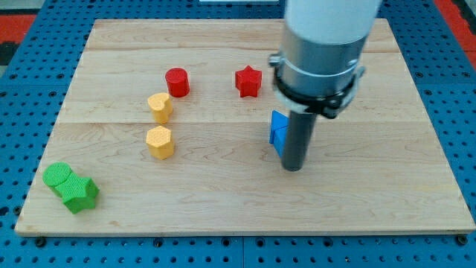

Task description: Slide blue cube and blue triangle a bit up and left

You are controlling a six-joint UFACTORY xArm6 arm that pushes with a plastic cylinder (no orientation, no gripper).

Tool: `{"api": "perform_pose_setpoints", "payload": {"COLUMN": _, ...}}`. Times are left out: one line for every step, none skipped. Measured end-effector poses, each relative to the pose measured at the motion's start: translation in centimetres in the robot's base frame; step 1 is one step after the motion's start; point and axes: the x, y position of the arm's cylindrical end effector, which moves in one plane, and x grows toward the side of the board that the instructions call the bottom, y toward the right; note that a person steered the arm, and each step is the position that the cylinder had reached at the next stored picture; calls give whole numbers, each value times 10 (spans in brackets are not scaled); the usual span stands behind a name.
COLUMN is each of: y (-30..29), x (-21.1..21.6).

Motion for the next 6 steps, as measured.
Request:
{"api": "perform_pose_setpoints", "payload": {"y": -32, "x": 1}}
{"api": "perform_pose_setpoints", "payload": {"y": -5, "x": 14}}
{"api": "perform_pose_setpoints", "payload": {"y": 32, "x": 23}}
{"api": "perform_pose_setpoints", "payload": {"y": 36, "x": -4}}
{"api": "perform_pose_setpoints", "payload": {"y": 20, "x": -34}}
{"api": "perform_pose_setpoints", "payload": {"y": 2, "x": -41}}
